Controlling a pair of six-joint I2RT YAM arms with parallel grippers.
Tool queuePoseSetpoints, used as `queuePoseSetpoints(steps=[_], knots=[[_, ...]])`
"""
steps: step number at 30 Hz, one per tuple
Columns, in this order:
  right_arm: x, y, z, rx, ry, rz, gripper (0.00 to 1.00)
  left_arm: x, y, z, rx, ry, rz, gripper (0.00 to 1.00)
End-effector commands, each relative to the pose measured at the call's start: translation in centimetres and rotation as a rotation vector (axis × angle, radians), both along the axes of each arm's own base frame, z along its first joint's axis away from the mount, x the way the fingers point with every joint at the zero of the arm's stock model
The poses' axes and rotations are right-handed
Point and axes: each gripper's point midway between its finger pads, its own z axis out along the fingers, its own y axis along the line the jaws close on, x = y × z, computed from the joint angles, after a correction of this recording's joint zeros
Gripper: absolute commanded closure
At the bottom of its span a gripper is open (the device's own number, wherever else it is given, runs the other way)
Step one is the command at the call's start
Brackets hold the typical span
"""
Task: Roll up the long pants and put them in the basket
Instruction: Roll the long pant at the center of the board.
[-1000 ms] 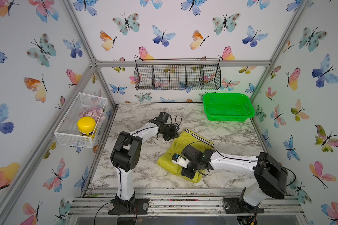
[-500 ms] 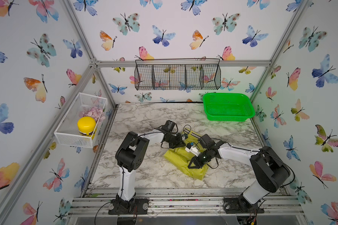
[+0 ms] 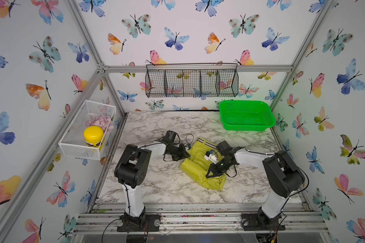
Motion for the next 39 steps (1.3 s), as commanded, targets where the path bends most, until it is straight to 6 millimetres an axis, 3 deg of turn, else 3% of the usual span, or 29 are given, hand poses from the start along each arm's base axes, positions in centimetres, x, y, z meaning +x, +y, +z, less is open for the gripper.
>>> queuePoseSetpoints(steps=[1,4,6,10,13,20,27,35,39], knots=[[1.4,-5.1,-6.1,-0.291,-0.051,-0.080,0.97,3.1,4.7,10.1,-0.069,-0.178,0.158,0.95],[1.5,-5.1,-6.4,-0.297,-0.047,-0.072,0.97,1.0,3.6,15.5,-0.105,-0.275,0.113,0.92],[1.6,-5.1,-6.6,-0.300,-0.043,-0.065,0.97,-1.1,2.0,16.8,-0.149,-0.273,0.068,0.91],[1.7,-4.9,-6.8,-0.307,-0.034,-0.046,0.97,-4.5,-0.9,16.6,-0.197,-0.227,-0.028,0.91],[1.7,-5.1,-7.2,-0.322,-0.023,-0.042,0.97,-6.8,-2.3,15.3,-0.177,-0.192,-0.080,0.90],[1.4,-5.1,-7.7,-0.318,-0.010,-0.041,0.97,-11.4,-3.5,8.9,0.002,-0.072,-0.155,0.90],[1.6,-5.1,-7.4,-0.316,-0.026,-0.047,0.97,-11.5,-3.7,4.3,0.091,-0.022,-0.156,0.92],[2.0,-5.2,-6.7,-0.316,-0.054,-0.057,0.97,-10.8,-1.6,-5.3,0.307,0.058,-0.127,0.97],[2.3,-5.6,-6.3,-0.346,-0.064,-0.072,0.96,-12.3,0.3,-9.1,0.413,0.137,-0.141,1.00]])
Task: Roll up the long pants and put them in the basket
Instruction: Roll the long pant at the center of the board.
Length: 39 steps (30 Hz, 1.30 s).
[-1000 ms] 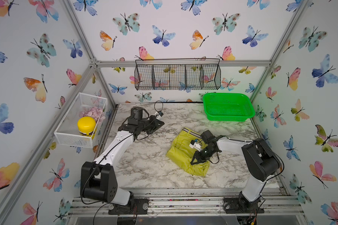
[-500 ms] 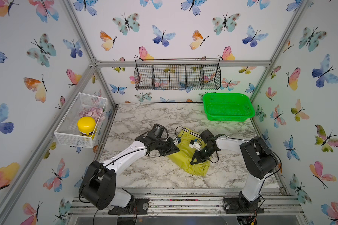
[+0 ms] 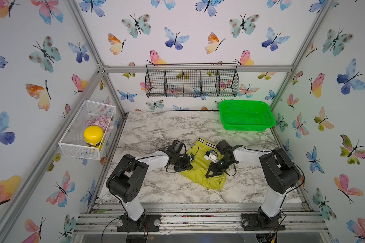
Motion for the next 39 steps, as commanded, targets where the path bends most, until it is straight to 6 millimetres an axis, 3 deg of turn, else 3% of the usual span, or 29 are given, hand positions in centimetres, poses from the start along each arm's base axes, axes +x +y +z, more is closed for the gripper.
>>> queuePoseSetpoints(steps=[1,3,4,6,7,9,11,13,15,17,19,22,25,31,34,39], knots=[[2.4,-6.0,-5.7,-0.379,-0.141,-0.064,0.90,-3.6,5.1,-7.7,0.283,0.130,0.012,1.00],[3.7,-7.7,-4.6,-0.486,-0.202,-0.124,0.54,-4.6,6.2,-8.5,0.324,0.146,0.007,1.00],[4.5,-8.8,-3.8,-0.543,-0.244,-0.165,0.42,-4.9,6.5,-8.8,0.335,0.151,0.005,1.00],[6.6,-10.8,-0.7,-0.636,-0.369,-0.266,0.21,-5.4,7.1,-9.2,0.347,0.170,0.002,1.00],[7.6,-11.6,1.0,-0.672,-0.427,-0.312,0.02,-5.6,7.3,-9.4,0.349,0.178,-0.001,1.00],[9.8,-13.2,5.7,-0.727,-0.571,-0.416,0.01,-5.6,7.4,-9.5,0.346,0.185,-0.007,1.00],[11.4,-13.2,10.8,-0.674,-0.702,-0.495,0.01,-5.5,7.3,-9.5,0.345,0.187,-0.014,1.00],[12.5,-11.9,16.0,-0.536,-0.853,-0.536,0.01,-5.3,7.1,-9.5,0.345,0.186,-0.019,1.00],[12.4,-9.3,20.7,-0.362,-0.999,-0.507,0.01,-5.0,6.8,-9.4,0.342,0.185,-0.027,1.00],[10.8,-6.0,22.6,-0.264,-1.070,-0.411,0.01,-4.8,6.6,-9.5,0.334,0.192,-0.035,1.00],[8.4,-2.5,21.4,-0.241,-1.049,-0.267,0.01,-4.8,6.4,-9.5,0.330,0.199,-0.039,1.00],[4.6,0.6,16.0,-0.285,-0.932,-0.075,0.04,-4.6,6.3,-9.6,0.329,0.198,-0.040,1.00],[2.5,-0.1,11.4,-0.380,-0.859,0.009,0.05,-4.6,6.2,-9.6,0.321,0.198,-0.037,1.00],[0.4,-1.4,6.6,-0.600,-0.893,0.120,0.05,-4.7,6.1,-9.7,0.310,0.204,-0.031,1.00],[0.0,-0.5,5.0,-0.693,-0.947,0.188,0.05,-4.9,6.2,-9.9,0.310,0.210,-0.031,1.00],[0.0,1.8,4.5,-0.696,-1.007,0.243,0.04,-4.9,6.2,-10.0,0.312,0.212,-0.032,1.00]])
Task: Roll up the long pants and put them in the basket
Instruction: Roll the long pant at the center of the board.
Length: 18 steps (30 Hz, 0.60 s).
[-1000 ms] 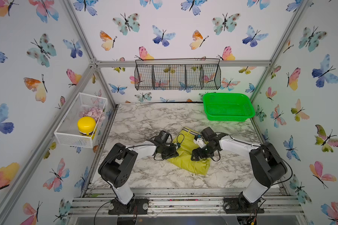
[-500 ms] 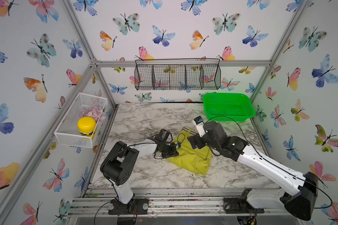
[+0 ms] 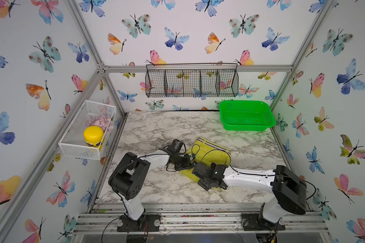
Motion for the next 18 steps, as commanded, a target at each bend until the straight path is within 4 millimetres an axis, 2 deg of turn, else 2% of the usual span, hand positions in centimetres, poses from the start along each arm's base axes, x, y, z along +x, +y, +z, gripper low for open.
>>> queuePoseSetpoints(steps=[1,4,8,12,14,18], knots=[[0.9,1.4,0.7,-0.004,-0.068,0.024,0.04,-5.1,6.1,-8.7,0.325,0.214,0.036,1.00],[0.0,2.9,0.6,-0.047,-0.104,0.096,0.04,-5.2,6.2,-8.8,0.327,0.213,0.036,1.00],[-0.6,4.6,2.1,-0.131,-0.207,0.165,0.03,-5.3,6.3,-9.0,0.327,0.218,0.038,1.00],[-2.1,6.8,2.7,-0.077,-0.144,0.226,0.03,-5.6,6.2,-9.2,0.319,0.229,0.038,1.00],[-3.0,7.1,1.9,-0.066,-0.093,0.244,0.03,-5.5,6.2,-9.2,0.318,0.229,0.039,1.00],[-3.1,5.2,-1.0,-0.151,-0.088,0.239,0.02,-5.5,6.1,-9.2,0.316,0.231,0.035,1.00]])
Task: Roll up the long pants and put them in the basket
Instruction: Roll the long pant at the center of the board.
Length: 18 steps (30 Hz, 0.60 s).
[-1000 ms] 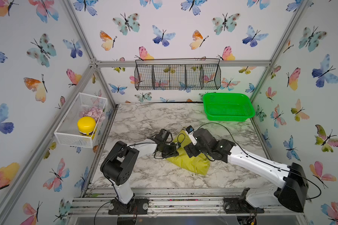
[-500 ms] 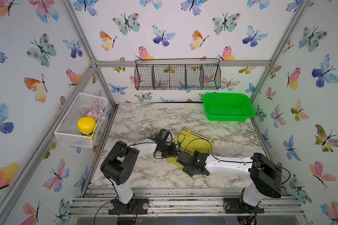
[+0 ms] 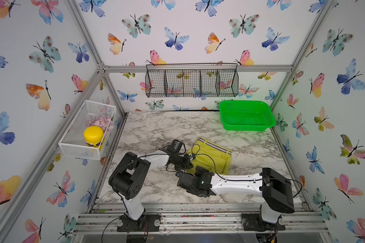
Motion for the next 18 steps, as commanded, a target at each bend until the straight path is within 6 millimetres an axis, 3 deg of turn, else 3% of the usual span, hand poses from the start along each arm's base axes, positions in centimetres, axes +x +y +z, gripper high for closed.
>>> queuePoseSetpoints(steps=[1,8,9,10,12,14,15,18], knots=[[-0.4,-2.0,-3.4,-0.098,0.023,0.004,0.01,-5.6,6.1,-9.0,0.332,0.233,0.034,1.00],[0.6,-4.0,-6.7,-0.184,-0.040,-0.011,0.00,-5.9,6.2,-9.2,0.329,0.244,0.030,1.00],[0.8,-4.3,-7.1,-0.194,-0.037,-0.019,0.05,-5.9,6.2,-9.2,0.328,0.246,0.031,1.00],[0.9,-4.7,-7.6,-0.203,-0.025,-0.027,0.18,-5.9,6.3,-9.2,0.328,0.246,0.029,1.00],[1.3,-5.4,-8.2,-0.210,-0.017,-0.055,0.65,-5.8,6.2,-9.0,0.322,0.245,0.027,1.00],[1.2,-5.9,-8.4,-0.222,-0.008,-0.061,0.90,-5.5,6.2,-8.6,0.318,0.241,0.029,1.00],[1.1,-6.1,-8.5,-0.226,-0.002,-0.063,0.96,-5.4,6.1,-8.3,0.308,0.240,0.032,1.00],[-0.6,-5.1,-8.1,-0.177,0.122,-0.017,0.96,-3.5,5.6,-6.0,0.243,0.220,0.068,1.00]])
